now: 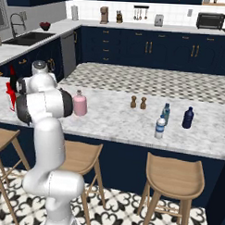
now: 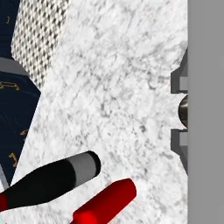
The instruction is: Move the plastic bottles in the middle to the plastics group, and the glass bottles in the middle to the glass group.
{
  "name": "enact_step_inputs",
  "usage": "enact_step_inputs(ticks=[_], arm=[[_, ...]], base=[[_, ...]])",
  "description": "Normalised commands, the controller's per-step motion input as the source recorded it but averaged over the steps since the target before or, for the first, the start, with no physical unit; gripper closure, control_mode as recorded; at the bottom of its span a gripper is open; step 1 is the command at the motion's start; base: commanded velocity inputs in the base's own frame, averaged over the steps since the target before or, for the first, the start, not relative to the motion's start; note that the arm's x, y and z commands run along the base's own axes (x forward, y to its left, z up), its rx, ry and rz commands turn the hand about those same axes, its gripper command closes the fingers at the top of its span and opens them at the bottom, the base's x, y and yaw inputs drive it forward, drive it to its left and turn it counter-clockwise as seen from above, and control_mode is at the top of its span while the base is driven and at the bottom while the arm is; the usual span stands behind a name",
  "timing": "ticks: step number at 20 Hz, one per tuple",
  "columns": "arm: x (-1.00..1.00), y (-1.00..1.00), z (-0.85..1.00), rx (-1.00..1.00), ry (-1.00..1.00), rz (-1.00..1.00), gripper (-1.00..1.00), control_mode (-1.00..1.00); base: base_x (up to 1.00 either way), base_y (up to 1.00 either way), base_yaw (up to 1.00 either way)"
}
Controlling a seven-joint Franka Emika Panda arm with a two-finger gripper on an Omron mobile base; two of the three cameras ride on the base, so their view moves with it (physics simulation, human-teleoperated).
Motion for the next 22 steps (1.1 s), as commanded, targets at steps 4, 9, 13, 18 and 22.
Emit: enact_step_inputs(ticks=[4,9,13,18,22], arm=[[0.3,0.62,0.0,0.0,0.0,0.02,1.0,-1.0],[0.4,0.52,0.0,0.0,0.0,0.01,1.0,-1.0],[0.23,0.53,0.0,0.0,0.01,0.02,1.0,-1.0],[0.17,0.37,0.0,0.0,0.02,0.03,1.0,-1.0],[0.3,0.12,-0.02,0.0,0.0,0.01,1.0,-1.0]], base=[[0.0,0.0,0.0],[0.0,0.0,0.0],[0.0,0.0,0.0],[0.0,0.0,0.0],[0.0,0.0,0.0]])
